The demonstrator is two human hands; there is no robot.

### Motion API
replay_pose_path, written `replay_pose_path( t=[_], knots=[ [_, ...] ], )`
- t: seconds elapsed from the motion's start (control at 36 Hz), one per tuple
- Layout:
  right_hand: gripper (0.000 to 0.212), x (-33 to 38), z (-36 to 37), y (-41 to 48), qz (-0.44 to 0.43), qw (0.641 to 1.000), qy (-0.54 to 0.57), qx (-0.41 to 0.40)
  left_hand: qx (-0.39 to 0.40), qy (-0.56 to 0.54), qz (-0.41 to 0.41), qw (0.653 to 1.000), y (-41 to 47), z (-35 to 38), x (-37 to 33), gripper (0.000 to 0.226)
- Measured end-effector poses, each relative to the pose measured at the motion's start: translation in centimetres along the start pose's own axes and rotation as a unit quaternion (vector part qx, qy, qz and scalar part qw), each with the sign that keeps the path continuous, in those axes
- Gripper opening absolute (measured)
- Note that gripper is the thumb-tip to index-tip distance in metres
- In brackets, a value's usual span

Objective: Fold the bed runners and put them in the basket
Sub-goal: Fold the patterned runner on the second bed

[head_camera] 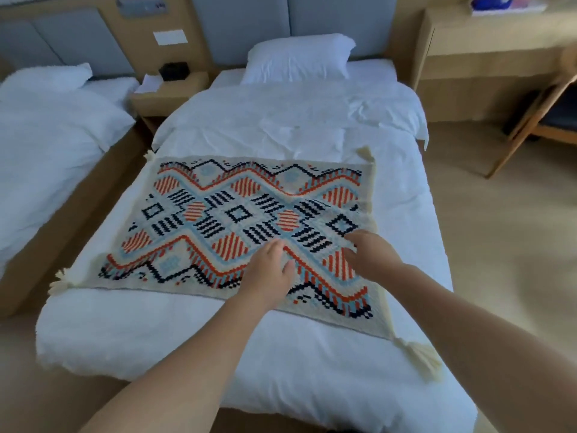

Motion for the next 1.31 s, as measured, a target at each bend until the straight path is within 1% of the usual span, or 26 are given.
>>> replay_pose_path(
  t=[0.08, 0.25, 0.47, 0.56, 0.69, 0.86, 1.0, 1.14, 1.31],
  knots=[
    [0.034, -0.1, 1.4, 3.0, 0.006, 1.000, -0.009, 0.028, 0.026, 0.014, 0.000, 1.000, 3.0, 0.4, 1.1, 0.058],
    [0.046, -2.4, 4.4, 7.5, 0.050, 0.995, -0.031, 0.085, 0.065, 0.050, 0.004, 0.997, 9.4, 2.7, 2.8, 0.061],
    [0.059, -7.5, 8.1, 13.4, 0.115, 0.985, -0.047, 0.118, 0.124, 0.090, 0.049, 0.987, 18.4, 9.4, 4.5, 0.062],
    [0.060, -9.1, 10.5, 16.0, 0.136, 0.981, -0.060, 0.123, 0.149, 0.111, 0.067, 0.980, 22.3, 12.6, 5.8, 0.063],
    [0.065, -11.5, 15.7, 21.2, 0.161, 0.976, -0.049, 0.135, 0.178, 0.137, 0.091, 0.970, 29.5, 18.5, 8.1, 0.063],
    [0.075, -14.2, 19.7, 28.2, 0.159, 0.981, -0.067, 0.093, 0.164, 0.181, 0.120, 0.962, 37.8, 25.3, 10.1, 0.070],
    [0.082, -17.8, 20.9, 33.1, 0.150, 0.979, -0.120, 0.064, 0.139, 0.185, 0.155, 0.961, 42.8, 29.4, 9.7, 0.071],
    [0.089, -21.3, 19.4, 38.4, 0.136, 0.979, -0.152, 0.015, 0.094, 0.178, 0.162, 0.966, 46.8, 31.7, 9.4, 0.077],
    [0.082, -24.6, 15.6, 45.5, 0.121, 0.978, -0.169, -0.023, 0.047, 0.159, 0.184, 0.969, 48.7, 33.0, 9.5, 0.077]
  ],
)
Point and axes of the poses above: each hand's wrist, its own y-axis towards the middle knuckle, its own z-axis out of the palm, x = y × z, the point moved 10 cm from there along y, towards the middle knuckle, and after that the axes turned 6 degrees about y, right-handed, at the moved point
